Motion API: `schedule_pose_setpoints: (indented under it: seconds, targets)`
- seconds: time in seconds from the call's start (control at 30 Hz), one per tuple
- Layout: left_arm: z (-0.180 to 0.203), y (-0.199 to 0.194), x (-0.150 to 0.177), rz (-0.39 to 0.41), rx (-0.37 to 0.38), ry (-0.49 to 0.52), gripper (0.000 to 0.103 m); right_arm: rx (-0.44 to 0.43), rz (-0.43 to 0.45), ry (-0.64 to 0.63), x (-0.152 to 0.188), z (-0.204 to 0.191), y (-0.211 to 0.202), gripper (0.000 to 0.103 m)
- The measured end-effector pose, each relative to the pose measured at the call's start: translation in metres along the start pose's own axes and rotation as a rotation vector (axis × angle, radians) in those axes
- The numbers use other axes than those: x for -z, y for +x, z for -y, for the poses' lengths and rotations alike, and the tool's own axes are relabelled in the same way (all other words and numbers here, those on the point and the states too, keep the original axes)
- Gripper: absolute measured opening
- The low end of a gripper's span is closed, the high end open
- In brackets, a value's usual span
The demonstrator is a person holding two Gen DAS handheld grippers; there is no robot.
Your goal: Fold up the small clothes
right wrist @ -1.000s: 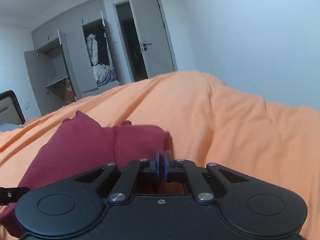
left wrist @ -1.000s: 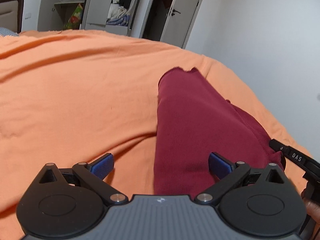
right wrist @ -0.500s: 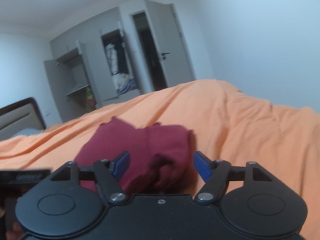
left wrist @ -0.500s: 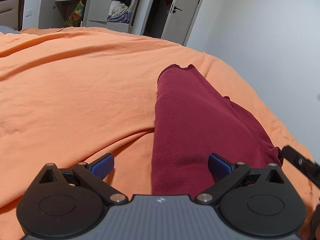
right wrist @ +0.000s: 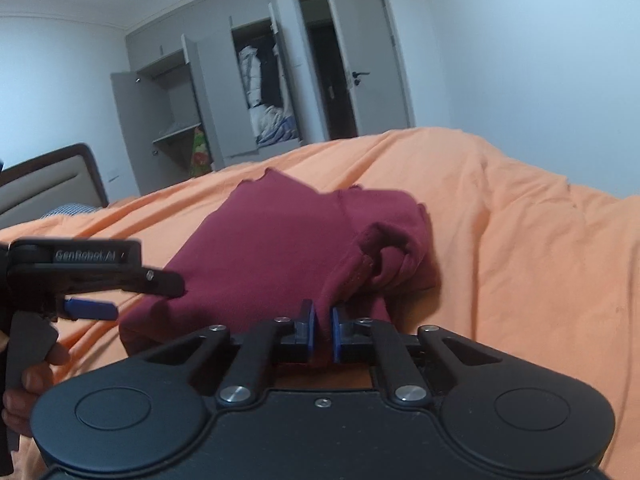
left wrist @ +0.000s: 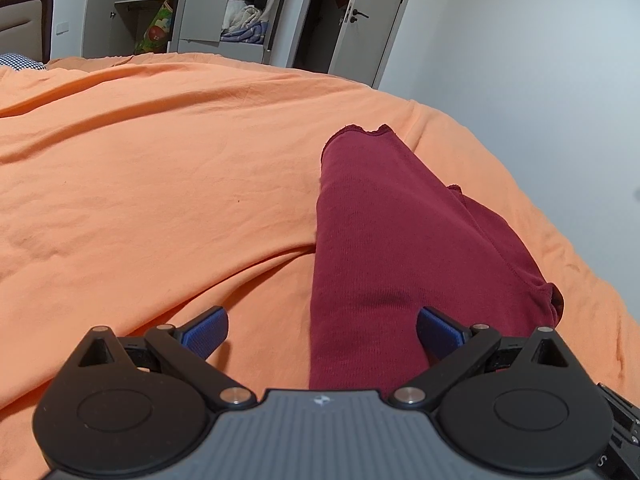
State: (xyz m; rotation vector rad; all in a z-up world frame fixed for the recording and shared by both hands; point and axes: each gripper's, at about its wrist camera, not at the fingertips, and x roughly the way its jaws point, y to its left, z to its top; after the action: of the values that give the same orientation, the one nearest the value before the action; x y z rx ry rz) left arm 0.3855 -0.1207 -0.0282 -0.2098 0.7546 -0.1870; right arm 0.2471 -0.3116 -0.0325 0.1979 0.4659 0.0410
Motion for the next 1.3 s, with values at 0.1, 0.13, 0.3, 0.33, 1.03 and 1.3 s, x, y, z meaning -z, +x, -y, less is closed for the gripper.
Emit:
schedule_pose_setpoints:
  seconds: [0.1, 0.13, 0.3, 0.33, 1.03, 1.3]
  targets:
    - [0.000, -0.002, 0.001, -0.001, 0.003, 0.006, 0.102, 0.018, 0.027, 0.026, -0.005, 0.005, -0.006, 0.007]
    - [0.000, -0.002, 0.001, -0.003, 0.004, 0.007, 0.102, 0.020, 0.022, 0.025, -0.005, 0.006, -0.006, 0.007]
    - [-0.002, 0.001, 0.005, -0.022, 0.000, 0.010, 0.102, 0.023, -0.034, 0.068, 0.006, 0.013, 0.002, 0.008]
    - [-0.003, 0.002, 0.006, -0.026, -0.001, 0.012, 0.102, 0.025, -0.042, 0.079, 0.008, 0.014, 0.003, 0.008]
    - [-0.007, 0.009, 0.011, -0.051, -0.006, 0.017, 0.102, 0.020, -0.064, 0.097, 0.012, 0.020, -0.001, 0.014]
    - [-0.003, 0.002, 0.010, -0.025, -0.011, 0.042, 0.102, -0.003, -0.043, 0.049, 0.012, 0.016, -0.013, 0.091]
